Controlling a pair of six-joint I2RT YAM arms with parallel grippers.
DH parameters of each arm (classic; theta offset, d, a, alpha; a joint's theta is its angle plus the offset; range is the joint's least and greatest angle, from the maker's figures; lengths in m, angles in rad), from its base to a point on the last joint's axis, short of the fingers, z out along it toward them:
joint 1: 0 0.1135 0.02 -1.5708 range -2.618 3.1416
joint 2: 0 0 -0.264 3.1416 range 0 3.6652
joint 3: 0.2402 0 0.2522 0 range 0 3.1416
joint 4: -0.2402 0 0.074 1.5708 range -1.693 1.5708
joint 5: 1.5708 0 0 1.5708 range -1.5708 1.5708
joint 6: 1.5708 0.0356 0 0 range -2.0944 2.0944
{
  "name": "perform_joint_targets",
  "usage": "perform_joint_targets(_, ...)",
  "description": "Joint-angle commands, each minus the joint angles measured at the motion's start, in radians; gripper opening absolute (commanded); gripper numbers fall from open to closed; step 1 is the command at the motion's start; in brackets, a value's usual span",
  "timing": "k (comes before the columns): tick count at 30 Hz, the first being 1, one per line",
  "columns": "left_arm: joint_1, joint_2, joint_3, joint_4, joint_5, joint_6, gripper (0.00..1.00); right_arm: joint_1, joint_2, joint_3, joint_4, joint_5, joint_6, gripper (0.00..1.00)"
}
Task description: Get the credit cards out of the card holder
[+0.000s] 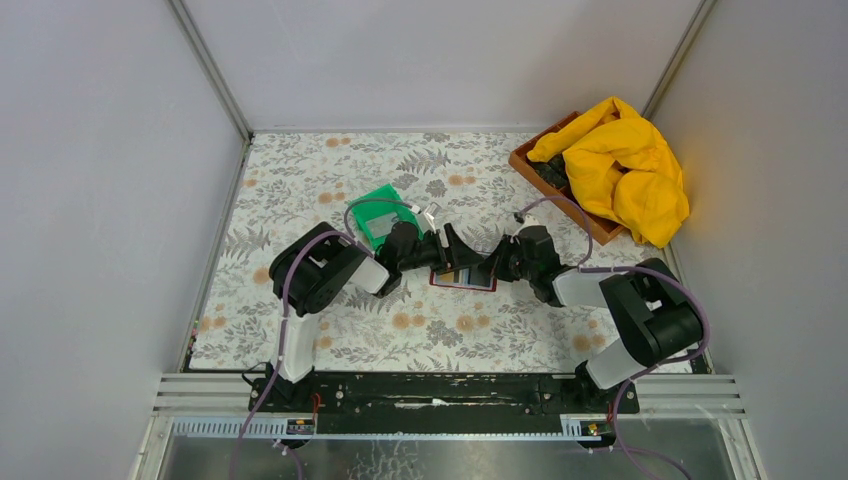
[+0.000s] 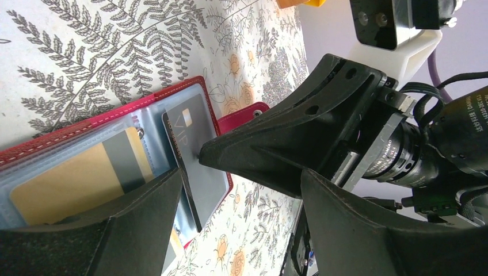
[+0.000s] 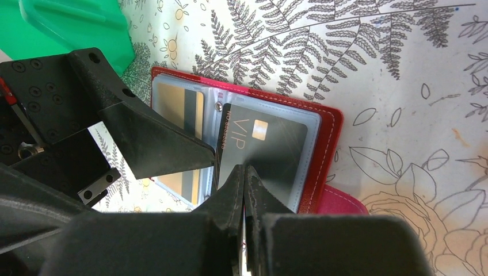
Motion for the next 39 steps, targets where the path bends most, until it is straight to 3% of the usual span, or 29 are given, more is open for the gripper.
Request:
perform_joint_targets(1,-0.028,0.018,0.004,-0.113,0.011,0.055,0.83,-0.005,-0.040,-0.039,-0.079,0.035,-0.020,0.00)
perform_joint_targets(21,-0.030,0.008,-0.003,-0.138,-0.006,0.078,0.83,-0.019,-0.221,-0.138,-0.164,0.121,-0.034,0.00)
perform_joint_targets(32,-0.084,0.026,0.032,-0.140,-0.004,0.065,0.83,-0.018,-0.157,-0.132,-0.129,0.067,-0.033,0.00)
perform_joint_targets(39,-0.104,0.043,0.026,-0.050,0.019,-0.002,0.83,-0.018,-0.123,-0.132,-0.109,0.047,-0.032,0.00)
